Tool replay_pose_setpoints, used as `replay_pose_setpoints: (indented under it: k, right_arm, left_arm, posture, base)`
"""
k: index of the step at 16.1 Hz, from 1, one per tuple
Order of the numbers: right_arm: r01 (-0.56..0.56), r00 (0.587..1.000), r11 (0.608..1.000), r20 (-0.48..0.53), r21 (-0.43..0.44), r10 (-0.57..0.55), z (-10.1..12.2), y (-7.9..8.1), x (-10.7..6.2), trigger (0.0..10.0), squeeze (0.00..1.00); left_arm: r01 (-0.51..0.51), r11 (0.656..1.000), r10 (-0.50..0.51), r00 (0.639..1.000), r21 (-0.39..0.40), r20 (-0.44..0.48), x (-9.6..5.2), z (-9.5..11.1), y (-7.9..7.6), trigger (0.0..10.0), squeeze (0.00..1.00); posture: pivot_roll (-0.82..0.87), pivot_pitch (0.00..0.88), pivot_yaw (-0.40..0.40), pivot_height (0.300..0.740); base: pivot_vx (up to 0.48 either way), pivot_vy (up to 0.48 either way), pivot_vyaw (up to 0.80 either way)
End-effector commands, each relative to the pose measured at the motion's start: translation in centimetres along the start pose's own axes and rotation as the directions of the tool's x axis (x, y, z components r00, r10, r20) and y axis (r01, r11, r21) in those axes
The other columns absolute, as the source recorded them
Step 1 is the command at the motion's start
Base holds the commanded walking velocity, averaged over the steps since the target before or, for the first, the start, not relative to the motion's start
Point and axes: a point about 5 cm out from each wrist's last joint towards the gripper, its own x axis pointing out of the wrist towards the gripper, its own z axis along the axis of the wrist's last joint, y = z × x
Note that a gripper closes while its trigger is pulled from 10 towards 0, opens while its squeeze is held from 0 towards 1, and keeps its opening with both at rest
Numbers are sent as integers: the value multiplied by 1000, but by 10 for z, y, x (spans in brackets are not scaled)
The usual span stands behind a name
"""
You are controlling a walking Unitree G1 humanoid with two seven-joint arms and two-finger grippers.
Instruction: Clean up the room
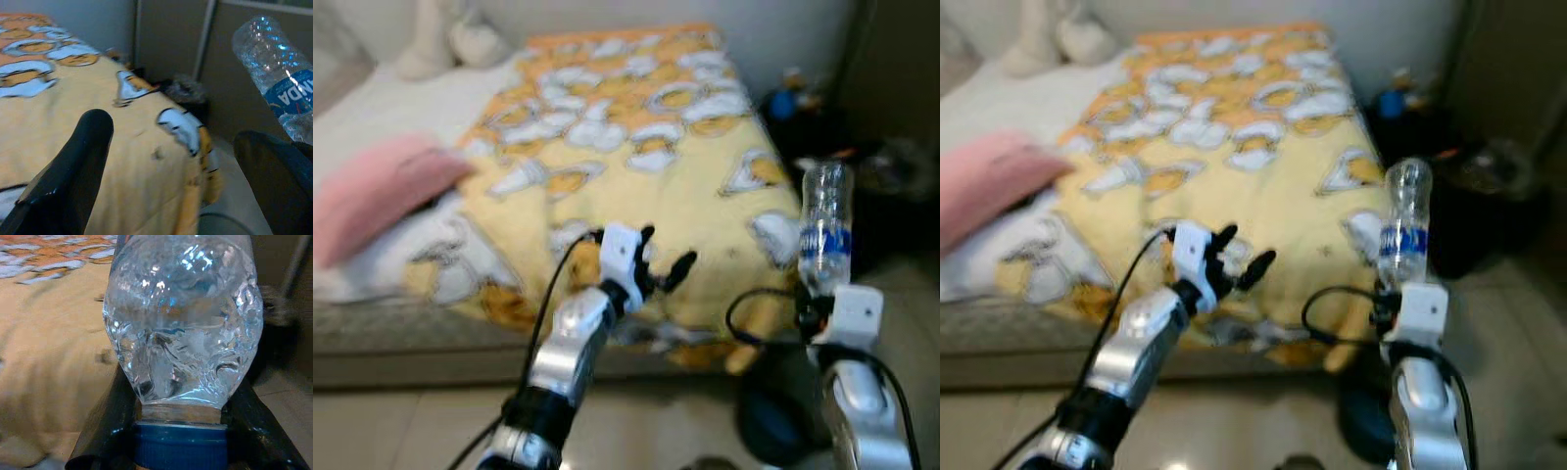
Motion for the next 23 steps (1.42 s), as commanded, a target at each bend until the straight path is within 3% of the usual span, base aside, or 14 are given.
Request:
replay_pose_setpoints:
  k: [1, 10, 12, 13, 15, 17, 21, 23]
  right_arm:
    - [-20, 999, 1000, 32, 9, 20, 7, 6, 2, 0, 0]
    - [-12, 1000, 1000, 23, 14, 12, 5, 5, 1, 0, 0]
    - [-10, 1000, 1000, 21, 12, 9, 5, 4, 0, 0, 0]
    - [-6, 1000, 1000, 21, 10, 5, 4, 3, -1, 0, 0]
    - [7, 1000, 1000, 22, 3, -7, 4, -2, -5, 0, 0]
    - [15, 1000, 1000, 26, -5, -15, 4, -6, -6, 0, 0]
    - [17, 999, 1000, 46, -12, -16, 9, -15, -1, 0, 0]
    - [11, 999, 1000, 50, -11, -10, 11, -15, 2, 0, 0]
  left_arm:
    - [-2, 1000, 2, 1000, 15, 1, -3, 2, 6, 10000, 0]
    - [19, 1000, -19, 1000, 6, -5, -3, 2, 1, 10000, 0]
    - [-112, 993, 112, 994, -24, -21, -8, -3, 13, 10000, 0]
    - [-242, 970, 242, 970, -17, -40, -17, -5, 31, 10000, 0]
    - [-350, 936, 351, 936, 34, -28, -30, 0, 47, 10000, 0]
    - [-399, 916, 401, 916, 51, -32, -35, 0, 50, 10000, 0]
    - [-494, 852, 515, 851, 174, -101, -32, -15, 48, 10000, 0]
    - [-511, 843, 529, 843, 166, -93, -31, -14, 51, 10000, 0]
  posture:
    - [-262, 0, 120, 730]
    - [-275, 0, 134, 730]
    - [-290, 0, 146, 730]
    - [-294, 0, 149, 730]
    - [-304, 0, 153, 730]
    - [-304, 0, 150, 730]
    - [-299, 0, 141, 730]
    - [-294, 0, 140, 730]
  base:
    - [0, -480, 0]
    - [0, -480, 0]
    - [0, -480, 0]
    - [0, -480, 0]
    - [0, -480, 0]
    - [0, -463, 0]
    - [0, 0, 0]
    - [0, 0, 0]
